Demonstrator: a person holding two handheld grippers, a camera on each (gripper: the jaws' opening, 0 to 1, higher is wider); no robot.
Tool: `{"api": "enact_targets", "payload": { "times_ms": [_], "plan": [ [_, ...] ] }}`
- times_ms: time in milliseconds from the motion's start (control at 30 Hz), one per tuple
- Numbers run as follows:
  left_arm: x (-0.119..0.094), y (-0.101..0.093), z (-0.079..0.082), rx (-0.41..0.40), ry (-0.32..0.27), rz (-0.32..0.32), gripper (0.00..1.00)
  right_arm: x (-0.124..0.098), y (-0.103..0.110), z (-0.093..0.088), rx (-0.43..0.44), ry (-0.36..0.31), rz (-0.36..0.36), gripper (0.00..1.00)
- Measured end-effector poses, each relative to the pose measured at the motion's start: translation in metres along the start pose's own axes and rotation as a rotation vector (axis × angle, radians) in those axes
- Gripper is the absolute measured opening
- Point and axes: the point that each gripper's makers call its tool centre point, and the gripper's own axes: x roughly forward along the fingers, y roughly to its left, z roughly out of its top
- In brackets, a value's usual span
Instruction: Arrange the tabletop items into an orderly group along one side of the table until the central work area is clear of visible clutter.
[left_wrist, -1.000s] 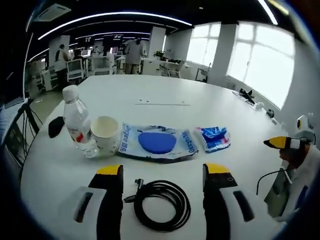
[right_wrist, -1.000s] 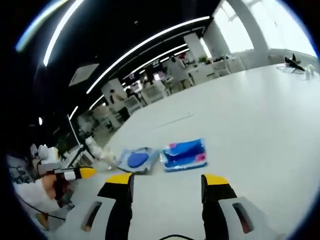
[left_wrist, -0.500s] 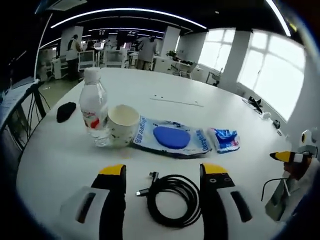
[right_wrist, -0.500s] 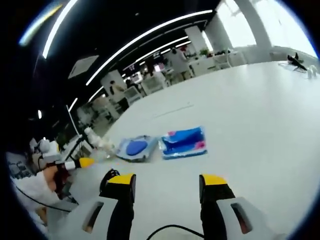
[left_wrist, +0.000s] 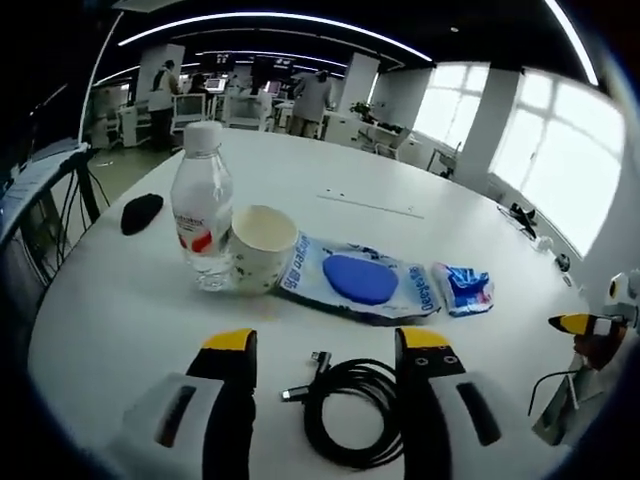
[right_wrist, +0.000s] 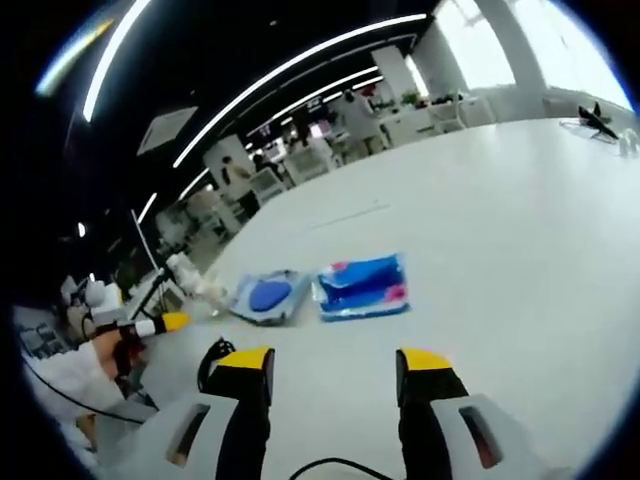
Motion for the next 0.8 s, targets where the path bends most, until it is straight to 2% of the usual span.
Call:
{"api": "enact_targets", "payload": {
  "times_ms": [333,467,600,700,800],
  "plan": [
    [0.018,0.009,0.01,-0.072,0.004,0.008,0.48,0.026,0.027,-0.016,0.006,0.058,0.055,0.45],
    [0.031,0.009,0.009,-0.125,0.013,0.009,0.44,0.04,0.041,-0.015,0.007,0.075,0.086,0.42],
    [0.043,0.008,0.008,-0.134,0.029,0.013,0.43,0.055,0.047,-0.014,0.008,0.092,0.11,0.39],
    [0.053,0.009,0.007,-0.166,0.037,0.013,0.42,0.071,0.054,-0.01,0.041,0.101,0.122,0.38],
    [0.061,0.012,0.004,-0.2,0.051,0.025,0.41,0.087,0.063,-0.01,0.034,0.116,0.131,0.36]
  ]
}}
